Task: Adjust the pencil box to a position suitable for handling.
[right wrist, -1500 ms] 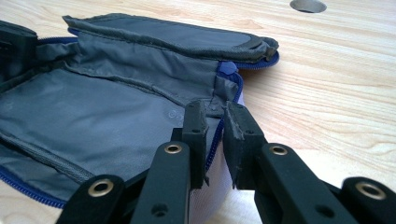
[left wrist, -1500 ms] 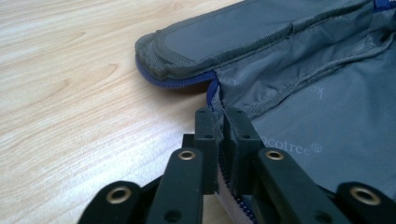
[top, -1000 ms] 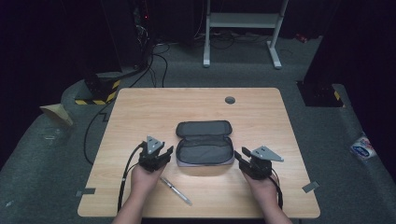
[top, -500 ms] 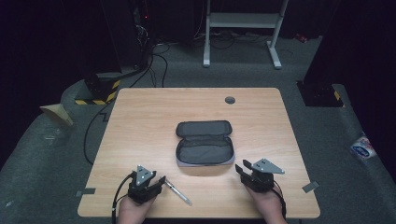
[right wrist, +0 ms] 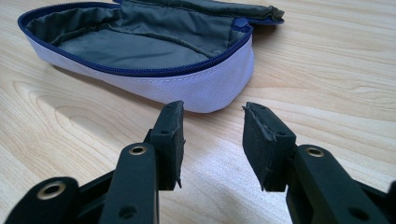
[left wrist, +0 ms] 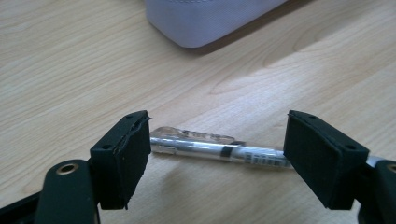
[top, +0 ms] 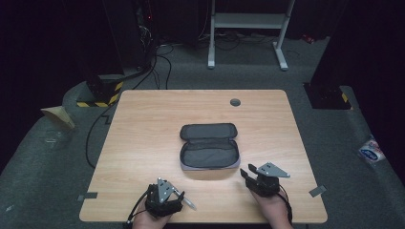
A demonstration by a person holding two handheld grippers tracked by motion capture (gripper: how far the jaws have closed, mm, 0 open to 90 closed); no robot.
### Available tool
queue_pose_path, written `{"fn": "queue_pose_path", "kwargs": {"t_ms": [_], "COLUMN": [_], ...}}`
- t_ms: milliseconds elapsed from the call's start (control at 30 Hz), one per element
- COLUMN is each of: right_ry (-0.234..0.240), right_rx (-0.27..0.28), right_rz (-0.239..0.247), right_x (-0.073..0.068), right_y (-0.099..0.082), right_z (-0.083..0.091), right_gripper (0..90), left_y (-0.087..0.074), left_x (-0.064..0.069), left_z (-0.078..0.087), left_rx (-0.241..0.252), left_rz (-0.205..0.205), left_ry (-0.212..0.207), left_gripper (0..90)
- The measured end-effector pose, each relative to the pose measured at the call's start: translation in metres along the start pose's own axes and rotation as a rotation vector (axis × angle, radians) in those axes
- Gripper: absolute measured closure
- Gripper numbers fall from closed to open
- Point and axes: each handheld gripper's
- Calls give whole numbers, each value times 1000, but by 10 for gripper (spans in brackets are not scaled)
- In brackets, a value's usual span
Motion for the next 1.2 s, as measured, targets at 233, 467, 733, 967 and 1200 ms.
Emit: {"fn": "queue_pose_path", "kwargs": {"t_ms": [233, 467, 733, 967, 1200], "right_ry": [-3, -2, 8, 13, 15], "right_rx": [6, 2, 2, 6, -4], "right_rz": [1, -2, -4, -6, -6], "right_x": [1, 1, 1, -1, -1], "right_y": [0, 0, 1, 2, 2], "right_z": [1, 0, -1, -1, -4], "right_gripper": [578, 578, 576, 574, 573], "left_y": [2, -6, -28, -26, -9], "left_x": [-10, -20, -21, -13, -13], "left_z": [-8, 17, 27, 14, 0], "left_rx": [-39, 13, -43, -105, -96], "left_rz": [17, 50, 66, 24, 48], "left_ry": [24, 7, -16, 3, 24], "left_gripper": [274, 311, 304, 235, 242]}}
Point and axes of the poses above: each handheld gripper's, and its own axes: z roughly backward along the jaws, y roughly out of its top, x roughly to its right, and after that the axes turned 15 degrees about -x, right-handed
